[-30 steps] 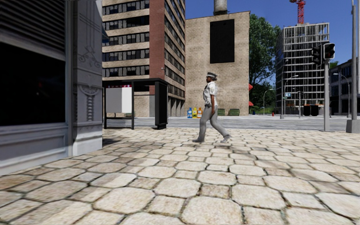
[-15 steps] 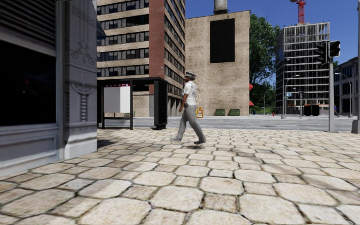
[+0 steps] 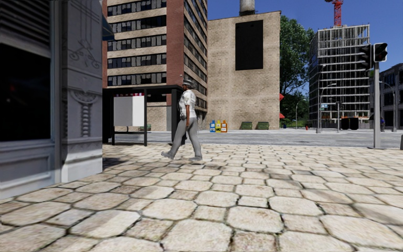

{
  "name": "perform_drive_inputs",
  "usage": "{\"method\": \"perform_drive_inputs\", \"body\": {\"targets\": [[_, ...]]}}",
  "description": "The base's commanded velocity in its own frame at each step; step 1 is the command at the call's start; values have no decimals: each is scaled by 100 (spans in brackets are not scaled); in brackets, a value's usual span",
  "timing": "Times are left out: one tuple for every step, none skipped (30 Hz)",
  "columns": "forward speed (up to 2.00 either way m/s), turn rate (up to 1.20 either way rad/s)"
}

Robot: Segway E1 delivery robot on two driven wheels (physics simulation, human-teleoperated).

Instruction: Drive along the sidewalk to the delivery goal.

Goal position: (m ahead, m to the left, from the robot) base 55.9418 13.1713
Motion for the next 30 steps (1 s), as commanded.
{"method": "perform_drive_inputs", "body": {"targets": [[47,0],[47,0],[47,0],[47,0],[47,0],[47,0],[47,0],[47,0],[47,0],[47,0],[47,0],[47,0],[50,0],[50,0],[64,0],[91,0],[127,0],[162,0],[162,0],[200,0],[200,0],[200,0],[200,0],[200,0],[200,0],[200,0],[200,0],[200,0],[200,0],[200,0]]}}
